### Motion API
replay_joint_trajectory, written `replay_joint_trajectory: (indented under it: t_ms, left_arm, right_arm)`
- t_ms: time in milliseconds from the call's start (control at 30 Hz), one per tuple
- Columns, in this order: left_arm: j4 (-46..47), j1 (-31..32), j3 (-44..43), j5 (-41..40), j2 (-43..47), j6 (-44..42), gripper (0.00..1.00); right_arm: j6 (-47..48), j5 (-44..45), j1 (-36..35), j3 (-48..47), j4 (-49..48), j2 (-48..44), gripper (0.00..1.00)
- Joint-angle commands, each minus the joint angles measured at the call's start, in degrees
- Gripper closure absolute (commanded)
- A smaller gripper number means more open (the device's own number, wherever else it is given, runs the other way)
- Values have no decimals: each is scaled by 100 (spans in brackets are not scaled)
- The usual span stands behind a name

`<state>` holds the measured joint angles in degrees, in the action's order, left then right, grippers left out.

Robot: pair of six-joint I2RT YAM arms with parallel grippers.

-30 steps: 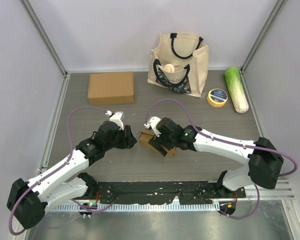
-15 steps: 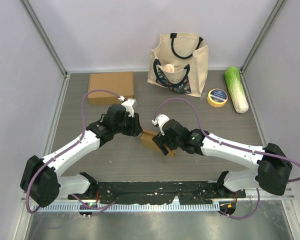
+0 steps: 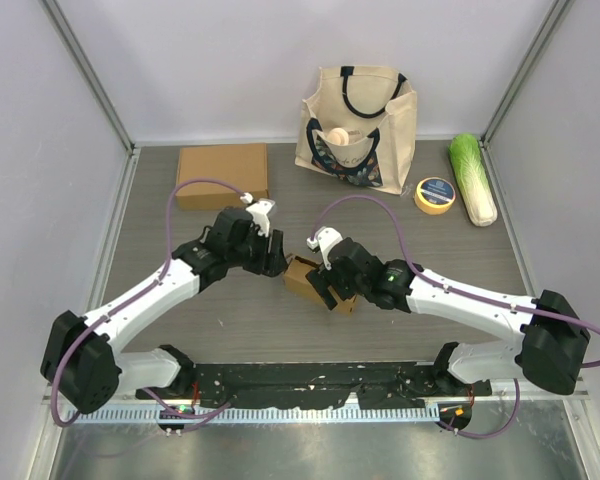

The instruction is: Fold the paper box

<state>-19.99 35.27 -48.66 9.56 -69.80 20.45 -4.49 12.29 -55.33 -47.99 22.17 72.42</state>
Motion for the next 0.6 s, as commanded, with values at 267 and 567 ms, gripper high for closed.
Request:
replay_joint_trajectory:
  t_ms: [267,567]
  left_arm:
    - [-154,-20,-1083,407,-956,-585,41]
    - [-330,-20,-1294,301,-1273,-726,57]
  right_arm:
    - [62,80,5,-62,-249,149,12]
    - [106,256,13,-123,-205,386,12]
